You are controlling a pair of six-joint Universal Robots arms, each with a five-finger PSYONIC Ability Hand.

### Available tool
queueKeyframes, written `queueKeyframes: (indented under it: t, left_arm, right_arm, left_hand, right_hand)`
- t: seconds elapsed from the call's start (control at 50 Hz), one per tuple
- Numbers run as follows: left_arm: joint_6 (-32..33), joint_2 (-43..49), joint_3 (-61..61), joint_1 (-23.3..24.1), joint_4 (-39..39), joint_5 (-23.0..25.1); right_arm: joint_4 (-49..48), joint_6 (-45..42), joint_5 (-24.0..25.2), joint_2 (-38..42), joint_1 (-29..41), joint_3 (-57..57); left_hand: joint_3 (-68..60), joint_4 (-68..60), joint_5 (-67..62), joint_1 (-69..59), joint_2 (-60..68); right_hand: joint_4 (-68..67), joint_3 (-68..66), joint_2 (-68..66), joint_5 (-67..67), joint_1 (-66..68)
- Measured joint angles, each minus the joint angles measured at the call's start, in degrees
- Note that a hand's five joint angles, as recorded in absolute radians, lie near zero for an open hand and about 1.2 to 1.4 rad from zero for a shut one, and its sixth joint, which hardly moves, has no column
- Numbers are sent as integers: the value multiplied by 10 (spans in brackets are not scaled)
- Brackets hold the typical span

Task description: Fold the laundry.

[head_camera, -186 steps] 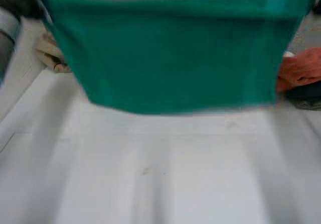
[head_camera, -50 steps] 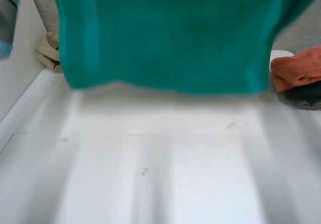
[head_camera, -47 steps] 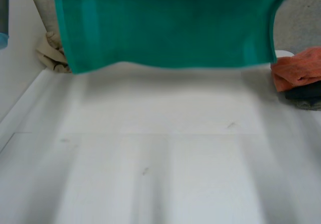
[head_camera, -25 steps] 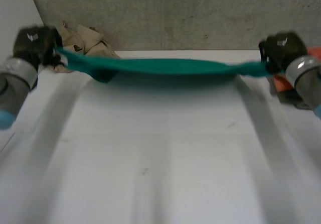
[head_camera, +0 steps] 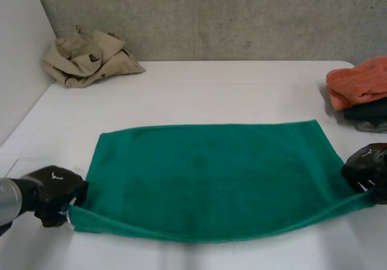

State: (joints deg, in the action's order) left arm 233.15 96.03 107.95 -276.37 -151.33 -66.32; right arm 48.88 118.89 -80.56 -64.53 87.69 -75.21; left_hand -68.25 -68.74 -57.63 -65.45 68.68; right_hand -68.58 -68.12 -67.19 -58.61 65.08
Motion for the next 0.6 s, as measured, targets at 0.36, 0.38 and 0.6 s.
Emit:
queueKeyframes:
  t: [0.36,0.38,0.6]
  left_arm:
    - [-159,202,-236,112,-165,-178]
    - [-164,213,-248,117,-165,-185]
    - [-204,309,-386,152,-170,-233]
  right_arm:
    - [-286,102,16,140,54,109]
    - [-298,103,16,146,57,113]
    - [-419,108,-12,226,88,192]
  left_hand:
    - [0,0,0,0,0]
    - [0,0,0,0,0]
    - [0,0,0,0,0]
  right_hand:
    - [0,0,0,0,0]
    - [0,0,0,0,0]
    - [0,0,0,-2,0]
